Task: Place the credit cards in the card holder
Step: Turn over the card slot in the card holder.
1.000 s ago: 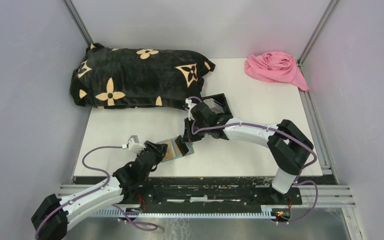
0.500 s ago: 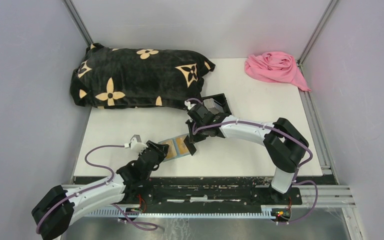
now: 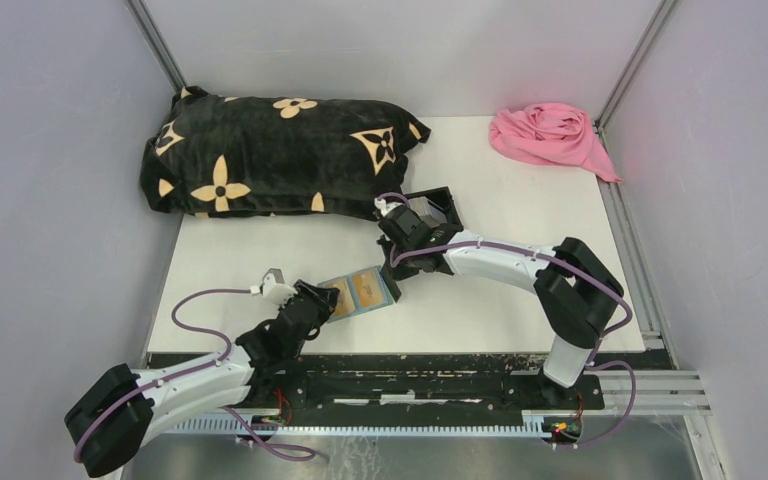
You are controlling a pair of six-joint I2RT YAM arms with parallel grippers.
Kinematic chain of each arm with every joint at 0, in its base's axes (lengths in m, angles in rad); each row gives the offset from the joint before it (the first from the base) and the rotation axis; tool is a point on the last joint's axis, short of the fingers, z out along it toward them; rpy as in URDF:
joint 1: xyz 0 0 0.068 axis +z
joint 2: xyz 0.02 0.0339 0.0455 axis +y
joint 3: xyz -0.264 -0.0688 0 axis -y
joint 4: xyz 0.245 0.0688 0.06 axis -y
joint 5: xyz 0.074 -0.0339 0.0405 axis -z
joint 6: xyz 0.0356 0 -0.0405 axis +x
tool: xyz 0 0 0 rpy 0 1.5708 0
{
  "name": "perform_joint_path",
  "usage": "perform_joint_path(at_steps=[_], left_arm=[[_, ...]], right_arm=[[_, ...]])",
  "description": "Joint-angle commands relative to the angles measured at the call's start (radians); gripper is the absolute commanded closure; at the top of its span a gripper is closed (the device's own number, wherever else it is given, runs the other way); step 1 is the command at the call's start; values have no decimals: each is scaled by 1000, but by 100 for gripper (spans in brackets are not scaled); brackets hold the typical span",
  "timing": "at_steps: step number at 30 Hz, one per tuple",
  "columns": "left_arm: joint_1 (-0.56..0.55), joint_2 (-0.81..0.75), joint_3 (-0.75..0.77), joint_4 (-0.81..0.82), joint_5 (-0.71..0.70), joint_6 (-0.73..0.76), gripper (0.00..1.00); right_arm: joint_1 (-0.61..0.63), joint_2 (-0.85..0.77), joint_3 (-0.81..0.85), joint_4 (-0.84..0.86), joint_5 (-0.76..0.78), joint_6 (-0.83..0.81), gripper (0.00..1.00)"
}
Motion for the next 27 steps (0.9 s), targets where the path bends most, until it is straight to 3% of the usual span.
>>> perform_joint_path(at_steps=[1,13,27], left_arm=[[2,16,5,-47,0,6,53],[3,27,2,-37,4,4,53],[2,52,3,-27,7,4,53]], right_arm=[[-19,-38,-2,47,-10,11,99],[-71,-24,-54,146,-161,77,99],[-89,-59,-89,200,-209,115,99]])
